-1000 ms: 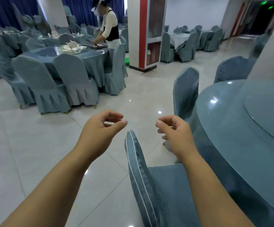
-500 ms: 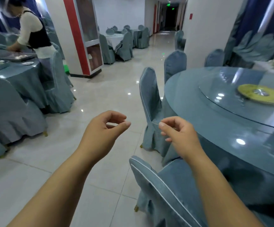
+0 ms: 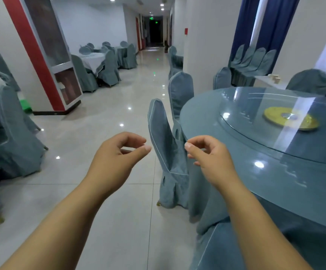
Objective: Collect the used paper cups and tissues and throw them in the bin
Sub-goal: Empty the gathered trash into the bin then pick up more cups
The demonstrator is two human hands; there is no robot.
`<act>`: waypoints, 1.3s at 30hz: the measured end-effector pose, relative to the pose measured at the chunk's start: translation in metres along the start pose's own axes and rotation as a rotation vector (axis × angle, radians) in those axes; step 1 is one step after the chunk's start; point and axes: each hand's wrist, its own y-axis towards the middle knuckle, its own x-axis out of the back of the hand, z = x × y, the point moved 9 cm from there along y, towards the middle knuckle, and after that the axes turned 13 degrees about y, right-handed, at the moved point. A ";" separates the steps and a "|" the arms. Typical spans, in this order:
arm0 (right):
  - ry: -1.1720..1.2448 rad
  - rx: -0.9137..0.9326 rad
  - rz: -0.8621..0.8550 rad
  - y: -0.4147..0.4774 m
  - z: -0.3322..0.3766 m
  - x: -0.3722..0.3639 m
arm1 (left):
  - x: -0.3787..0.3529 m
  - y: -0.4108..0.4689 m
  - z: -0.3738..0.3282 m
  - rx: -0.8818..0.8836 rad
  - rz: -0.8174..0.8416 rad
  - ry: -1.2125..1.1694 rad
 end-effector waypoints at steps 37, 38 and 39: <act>-0.297 0.070 -0.444 0.570 -0.108 -0.236 | 0.026 0.721 0.159 -0.449 0.325 0.002; -0.309 0.066 -0.430 0.593 -0.112 -0.243 | 0.026 0.744 0.164 -0.444 0.322 -0.006; -0.324 0.059 -0.416 0.616 -0.117 -0.250 | 0.024 0.767 0.168 -0.445 0.322 -0.009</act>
